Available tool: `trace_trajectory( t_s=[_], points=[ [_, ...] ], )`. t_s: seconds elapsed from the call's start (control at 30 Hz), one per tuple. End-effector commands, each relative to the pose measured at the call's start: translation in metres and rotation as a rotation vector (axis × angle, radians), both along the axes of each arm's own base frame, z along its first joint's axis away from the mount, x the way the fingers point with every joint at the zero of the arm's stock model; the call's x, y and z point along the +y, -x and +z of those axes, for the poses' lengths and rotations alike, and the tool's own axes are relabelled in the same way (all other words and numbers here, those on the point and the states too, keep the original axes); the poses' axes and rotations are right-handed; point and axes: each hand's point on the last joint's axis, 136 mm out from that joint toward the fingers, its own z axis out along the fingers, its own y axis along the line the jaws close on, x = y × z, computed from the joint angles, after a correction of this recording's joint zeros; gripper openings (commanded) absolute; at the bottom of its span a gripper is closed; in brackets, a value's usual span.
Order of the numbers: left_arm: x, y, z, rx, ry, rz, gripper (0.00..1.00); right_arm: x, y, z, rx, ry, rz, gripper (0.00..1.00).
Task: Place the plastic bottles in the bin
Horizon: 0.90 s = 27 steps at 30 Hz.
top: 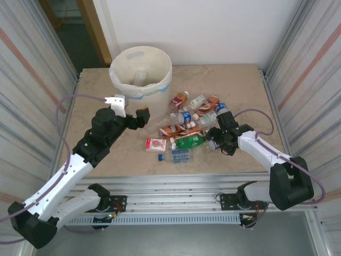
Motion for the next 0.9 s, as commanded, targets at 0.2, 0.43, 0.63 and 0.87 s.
trace_trajectory(
  t_s=[0.2,0.43,0.63,0.87],
  points=[
    [-0.001,-0.004,0.011,-0.026,0.087,0.026,0.99,-0.002,-0.003,-0.009,0.008,-0.025,-0.038,0.9],
    [-0.002,-0.008,0.003,-0.002,0.083,0.037,0.99,-0.01,0.001,-0.021,0.036,-0.015,-0.046,0.87],
    [-0.003,-0.009,0.001,0.003,0.085,0.036,0.98,-0.007,0.002,-0.031,0.058,-0.019,-0.04,0.86],
    [0.0,-0.01,0.0,0.006,0.078,0.048,0.99,-0.006,0.007,-0.044,0.097,-0.012,-0.035,0.81]
  ],
)
